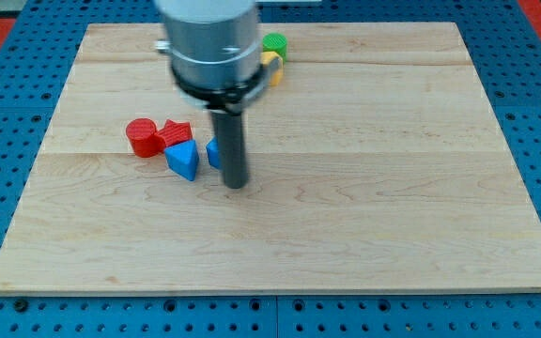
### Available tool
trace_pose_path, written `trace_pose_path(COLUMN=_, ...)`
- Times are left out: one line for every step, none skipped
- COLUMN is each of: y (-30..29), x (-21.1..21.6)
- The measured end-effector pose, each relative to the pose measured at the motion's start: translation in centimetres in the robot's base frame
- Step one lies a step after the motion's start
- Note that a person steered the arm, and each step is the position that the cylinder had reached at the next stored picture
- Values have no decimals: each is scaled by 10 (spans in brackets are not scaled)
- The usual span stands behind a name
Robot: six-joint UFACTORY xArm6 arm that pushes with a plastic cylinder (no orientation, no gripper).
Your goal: Push the blue cube to the right of the green star
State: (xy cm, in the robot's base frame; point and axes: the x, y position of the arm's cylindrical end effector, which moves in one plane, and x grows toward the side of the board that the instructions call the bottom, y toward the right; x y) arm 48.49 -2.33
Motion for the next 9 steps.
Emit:
trace_pose_path(y=9, x=-11)
trace_pose_path(y=8, x=-23)
trace_pose_path(y=-2, x=-11)
trace_pose_path(y=-43, x=-11)
trace_pose_path(y=-59, x=-13)
trace_pose_path(y=-54, x=-50)
trace_pose_path(y=-46, x=-80)
trace_pose_path(y=-59, x=-88)
trace_pose_path(y=-81, x=-108)
